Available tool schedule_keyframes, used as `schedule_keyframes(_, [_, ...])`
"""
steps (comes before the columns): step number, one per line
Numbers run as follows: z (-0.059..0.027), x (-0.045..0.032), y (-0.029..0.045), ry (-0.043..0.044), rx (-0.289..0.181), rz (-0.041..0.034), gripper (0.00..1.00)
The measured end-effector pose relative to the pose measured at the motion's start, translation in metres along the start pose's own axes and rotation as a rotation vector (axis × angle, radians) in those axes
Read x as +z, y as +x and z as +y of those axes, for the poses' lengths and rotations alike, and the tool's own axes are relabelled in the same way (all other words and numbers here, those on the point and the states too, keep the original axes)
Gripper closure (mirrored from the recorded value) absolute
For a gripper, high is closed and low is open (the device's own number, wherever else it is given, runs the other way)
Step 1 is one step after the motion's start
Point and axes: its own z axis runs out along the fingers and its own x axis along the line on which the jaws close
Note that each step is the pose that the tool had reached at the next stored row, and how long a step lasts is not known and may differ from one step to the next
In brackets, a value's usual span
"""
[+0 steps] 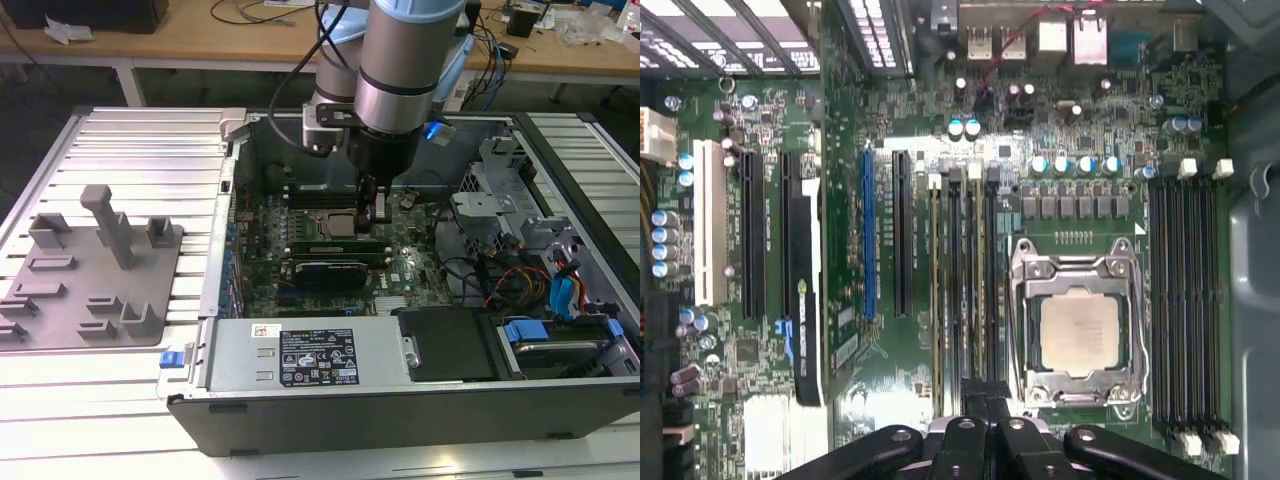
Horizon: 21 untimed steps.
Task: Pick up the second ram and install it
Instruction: 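Press down the second ram until it locks into place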
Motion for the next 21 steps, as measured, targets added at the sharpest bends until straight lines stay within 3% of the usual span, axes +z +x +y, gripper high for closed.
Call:
schedule_keyframes(8, [-0.0231, 0.0028, -0.0004, 0.0000, 0.000, -0.0001, 0.92])
schedule_keyframes(15, [-0.0276, 0.0053, -0.0005, -0.0005, 0.000, -0.0001, 0.92])
schedule_keyframes(21, [-0.0289, 0.0183, -0.0024, -0.0007, 0.000, 0.0000, 0.92])
